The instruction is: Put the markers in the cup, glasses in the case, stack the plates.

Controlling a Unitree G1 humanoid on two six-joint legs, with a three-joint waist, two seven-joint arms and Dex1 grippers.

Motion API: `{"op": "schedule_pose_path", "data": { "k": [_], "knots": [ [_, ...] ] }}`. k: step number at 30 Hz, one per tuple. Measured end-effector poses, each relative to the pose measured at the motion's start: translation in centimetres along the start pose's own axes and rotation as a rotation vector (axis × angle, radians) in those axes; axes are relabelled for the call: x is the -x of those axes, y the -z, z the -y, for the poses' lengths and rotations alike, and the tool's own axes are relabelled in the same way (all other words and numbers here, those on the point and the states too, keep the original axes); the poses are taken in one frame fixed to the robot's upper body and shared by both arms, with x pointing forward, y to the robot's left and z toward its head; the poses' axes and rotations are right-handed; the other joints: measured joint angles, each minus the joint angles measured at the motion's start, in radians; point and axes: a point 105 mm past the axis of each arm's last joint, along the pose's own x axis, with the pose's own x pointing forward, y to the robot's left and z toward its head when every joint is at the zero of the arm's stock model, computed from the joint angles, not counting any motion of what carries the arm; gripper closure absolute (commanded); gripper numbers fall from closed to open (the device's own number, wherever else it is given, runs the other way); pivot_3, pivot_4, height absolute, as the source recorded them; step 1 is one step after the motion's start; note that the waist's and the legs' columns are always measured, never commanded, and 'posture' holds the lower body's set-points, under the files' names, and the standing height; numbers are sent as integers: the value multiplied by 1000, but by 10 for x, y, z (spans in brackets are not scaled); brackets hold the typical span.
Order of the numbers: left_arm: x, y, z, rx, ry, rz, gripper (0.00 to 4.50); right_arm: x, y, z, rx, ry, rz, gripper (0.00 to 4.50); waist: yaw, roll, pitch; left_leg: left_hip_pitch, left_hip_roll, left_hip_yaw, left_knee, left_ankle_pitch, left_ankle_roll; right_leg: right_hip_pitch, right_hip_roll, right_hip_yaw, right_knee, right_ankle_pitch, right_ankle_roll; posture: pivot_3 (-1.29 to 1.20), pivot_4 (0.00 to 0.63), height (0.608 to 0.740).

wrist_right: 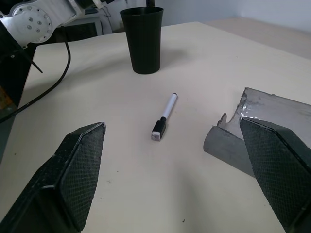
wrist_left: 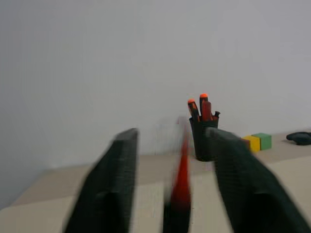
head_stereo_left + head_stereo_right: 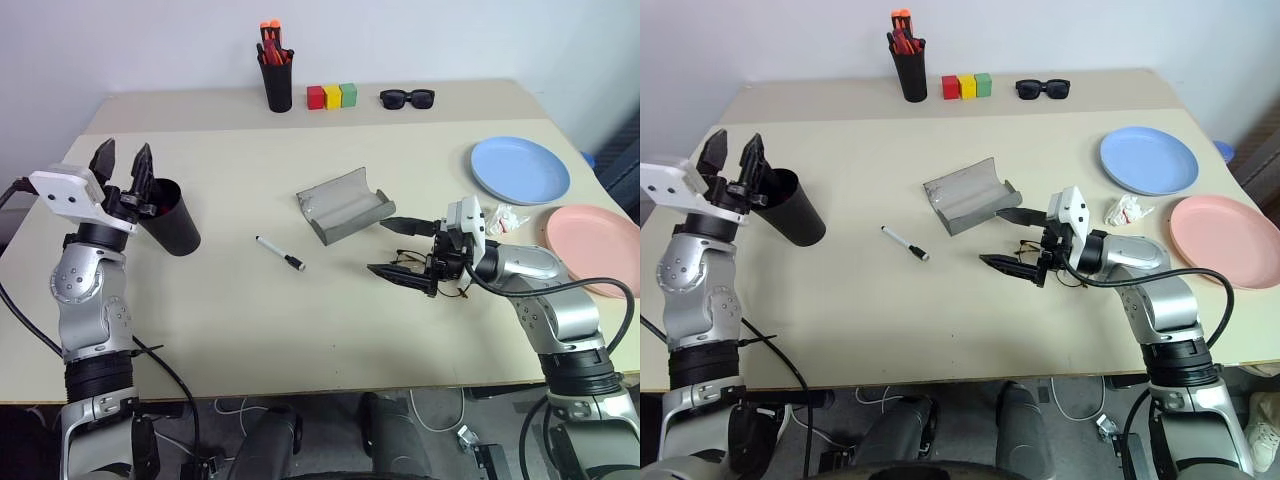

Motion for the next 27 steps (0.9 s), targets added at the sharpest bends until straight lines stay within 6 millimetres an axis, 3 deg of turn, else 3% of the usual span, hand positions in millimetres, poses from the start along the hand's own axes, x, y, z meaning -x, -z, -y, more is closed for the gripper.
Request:
{"op": "schedule_pose_path", "data": {
  "k": [1, 5, 7, 12, 15, 22, 27],
  "knots": [
    [0, 0, 0, 1, 2, 0, 27, 0, 0, 0, 1, 1, 0, 0, 0, 0, 0, 0, 0, 0, 0, 0, 0, 0, 0, 0, 0, 0, 0, 0, 150, 740],
    [-1, -1, 5, 6, 20, -2, 27, 0, 0, 0, 6, 3, 0, 0, 1, 0, 0, 0, 0, 0, 0, 0, 0, 0, 0, 0, 0, 0, 0, 0, 150, 740],
    [-4, -5, 16, 24, 79, -2, 27, 0, 0, 1, 9, 6, -4, 0, 1, 0, 0, 0, 0, 0, 0, 0, 0, 0, 0, 0, 0, 0, 0, 0, 150, 740],
    [-7, -26, 74, 131, 402, -42, 27, 0, 1, 1, 13, 7, -9, 0, 0, 0, 0, 0, 0, 0, 0, 0, 0, 0, 0, 0, 0, 0, 0, 0, 150, 740],
    [1, -30, 111, 125, 630, -118, 27, 0, 1, 1, 12, 4, -10, 0, -4, 0, 0, 0, 0, 0, 0, 0, 0, 0, 0, 0, 1, 0, 0, 0, 150, 740],
    [25, -4, 163, 61, 1078, -273, 27, 6, 5, -1, -13, -12, -26, 0, -7, 0, 0, 0, 0, 1, 0, 0, 0, 0, 1, 0, 1, 0, 0, 0, 150, 740],
    [21, 32, 153, -4, 1214, -360, 27, 23, 11, 2, -28, 24, -73, 0, -4, 0, 0, 0, 0, 1, 0, 0, 1, 0, 1, 0, 0, 0, 0, 0, 150, 740]
  ]
}}
